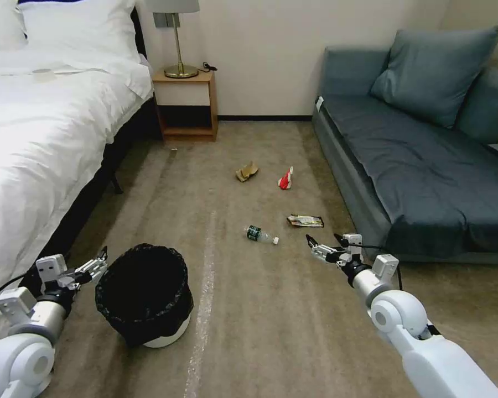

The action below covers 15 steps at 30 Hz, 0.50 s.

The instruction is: Pick up the trash bin, then pick up the garbage on the floor and place it into the trash bin.

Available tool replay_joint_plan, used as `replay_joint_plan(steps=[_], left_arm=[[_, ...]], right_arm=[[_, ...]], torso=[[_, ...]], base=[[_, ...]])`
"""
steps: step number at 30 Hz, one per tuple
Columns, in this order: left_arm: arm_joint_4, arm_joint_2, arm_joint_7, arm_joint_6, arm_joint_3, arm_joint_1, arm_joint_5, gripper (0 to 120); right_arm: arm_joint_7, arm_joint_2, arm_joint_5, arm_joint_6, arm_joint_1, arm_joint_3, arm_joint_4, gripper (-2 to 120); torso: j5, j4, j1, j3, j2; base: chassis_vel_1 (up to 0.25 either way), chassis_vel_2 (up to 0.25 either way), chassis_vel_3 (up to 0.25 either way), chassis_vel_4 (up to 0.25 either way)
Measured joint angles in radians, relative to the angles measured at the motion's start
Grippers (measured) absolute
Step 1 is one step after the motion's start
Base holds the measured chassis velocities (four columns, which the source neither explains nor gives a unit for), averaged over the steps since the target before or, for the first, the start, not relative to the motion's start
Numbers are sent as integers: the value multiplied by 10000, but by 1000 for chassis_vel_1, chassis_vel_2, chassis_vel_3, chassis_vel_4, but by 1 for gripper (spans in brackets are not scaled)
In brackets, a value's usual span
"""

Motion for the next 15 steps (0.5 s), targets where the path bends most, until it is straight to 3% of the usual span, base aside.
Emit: replay_joint_plan(steps=[2,3,4,7,8,10,11,13,15], left_arm=[[-74,177,-222,336,-5,-51,-292,100],[-204,589,-653,1084,-3,-180,-864,100],[-204,589,-653,1084,-3,-180,-864,100],[-338,1679,-1491,2889,8,-495,-2066,99],[-338,1679,-1491,2889,8,-495,-2066,99],[-227,2442,-2098,3706,66,-829,-2967,98],[-227,2442,-2098,3706,66,-829,-2967,98],[-76,3065,-2835,4113,233,-1278,-4251,97],[63,3266,-2942,4156,385,-1526,-4455,98]], right_arm=[[-15,41,-63,12,1,-21,-48,100],[-33,128,-168,34,9,-41,-140,100],[-33,128,-168,34,9,-41,-140,100],[-49,334,-283,68,25,-7,-297,100],[-49,334,-283,68,25,-7,-297,100],[-79,459,-420,114,1,104,-418,100],[-79,459,-420,114,1,104,-418,100],[-124,584,-617,173,-96,255,-546,100],[-154,659,-722,205,-149,343,-596,100]], torso=[[-2,0,0,0,0],[-1,0,-1,0,0],[-1,0,-1,0,0],[-1,-1,-1,1,0],[-1,-1,-1,1,0],[0,0,0,1,0],[0,0,0,1,0],[-1,0,0,1,0],[2,0,0,0,0]], base=[[0,0,0,0],[0,0,0,0],[0,0,0,0],[0,0,0,0],[0,0,0,0],[0,0,0,0],[0,0,0,0],[0,0,0,0],[0,0,0,0]])
